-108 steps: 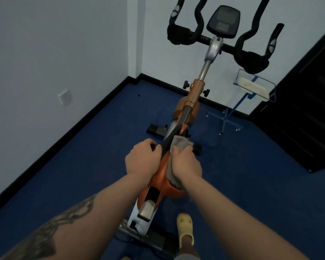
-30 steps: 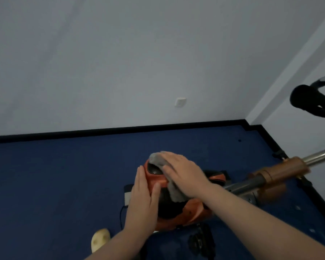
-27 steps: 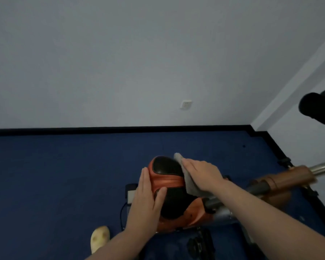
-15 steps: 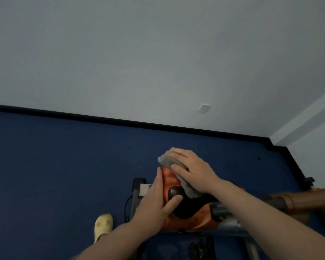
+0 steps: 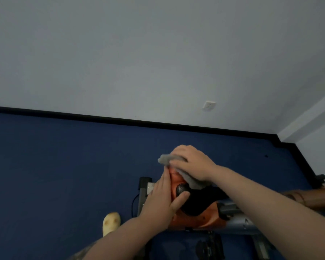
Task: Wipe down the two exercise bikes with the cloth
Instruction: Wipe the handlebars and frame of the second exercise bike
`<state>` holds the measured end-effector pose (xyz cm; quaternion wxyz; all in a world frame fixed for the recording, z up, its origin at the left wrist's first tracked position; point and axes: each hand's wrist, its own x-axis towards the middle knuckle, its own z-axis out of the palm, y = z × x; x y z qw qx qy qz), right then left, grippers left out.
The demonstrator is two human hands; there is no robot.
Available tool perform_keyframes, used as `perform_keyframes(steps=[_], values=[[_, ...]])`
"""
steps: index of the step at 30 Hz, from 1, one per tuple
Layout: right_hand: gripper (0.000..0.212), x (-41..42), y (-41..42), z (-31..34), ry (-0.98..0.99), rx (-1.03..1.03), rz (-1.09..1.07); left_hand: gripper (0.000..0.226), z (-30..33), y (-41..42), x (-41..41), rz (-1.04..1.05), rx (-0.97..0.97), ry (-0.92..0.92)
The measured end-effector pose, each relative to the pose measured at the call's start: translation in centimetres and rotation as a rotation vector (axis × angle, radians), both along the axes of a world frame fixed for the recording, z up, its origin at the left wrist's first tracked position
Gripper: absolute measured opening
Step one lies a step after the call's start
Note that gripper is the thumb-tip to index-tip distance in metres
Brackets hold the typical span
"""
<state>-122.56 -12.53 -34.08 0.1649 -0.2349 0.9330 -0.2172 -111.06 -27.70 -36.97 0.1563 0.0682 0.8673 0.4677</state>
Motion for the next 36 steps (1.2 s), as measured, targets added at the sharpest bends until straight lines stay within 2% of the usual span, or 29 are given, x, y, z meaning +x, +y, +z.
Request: perform_keyframes(steps=[3,5,8,10,13,15,17,20,22,26,28,30,32,34,36], values=[[0.040,-2.1,-3.0,0.6,-0.128,0.158,-0.163,0.095,0.2,-0.1,0.1,-0.004,-0.065,-0.013],[0.047,-1.5,-3.4,0.2,-0.039,0.185,-0.089,0.093,0.3,-0.1,0.4,-0.006,-0.047,-0.004],[0.039,1.3,-0.8,-0.8,0.226,-0.001,0.166,0.086,0.1,0.1,0.5,0.014,-0.080,0.020],[0.038,1.3,0.8,-0.9,0.219,-0.083,0.200,0.086,0.0,0.2,0.4,0.028,-0.097,0.021],[0.038,-0.3,-0.1,-0.3,0.000,-0.020,-0.074,0.095,-0.2,0.2,0.3,0.015,-0.051,-0.010],[0.038,-1.1,-1.9,-0.1,-0.064,0.068,-0.273,0.093,-0.5,0.1,0.5,0.031,-0.022,0.024],[0.038,-0.2,-2.3,-0.7,0.085,0.135,-0.275,0.086,-0.8,0.1,0.7,0.030,-0.017,0.103],[0.049,3.1,-0.2,-1.4,0.249,0.013,-0.133,0.083,-1.1,0.2,0.7,0.032,-0.007,0.203],[0.053,4.3,2.6,-1.1,0.197,-0.058,-0.216,0.082,-1.1,0.2,0.6,0.017,-0.040,0.225],[0.050,3.4,4.7,-0.3,-0.051,0.239,-0.419,0.083,-0.9,-0.4,0.0,-0.055,-0.191,0.311],[0.042,3.0,2.7,-0.3,-0.007,0.319,-0.492,0.082,-1.1,-0.8,-0.6,-0.116,-0.260,0.367],[0.050,3.9,0.2,-0.8,0.206,0.247,-0.570,0.084,-1.2,-1.0,-1.2,-0.172,-0.294,0.407],[0.054,5.5,-0.4,-1.4,0.349,0.157,-0.511,0.087,-1.2,-1.2,-1.9,-0.227,-0.289,0.447],[0.058,6.8,1.7,-1.2,0.314,0.146,-0.435,0.089,-1.0,-1.5,-2.9,-0.298,-0.273,0.472],[0.052,7.7,5.2,-1.3,0.293,0.277,-0.506,0.089,-0.5,-1.6,-4.5,-0.375,-0.289,0.477]])
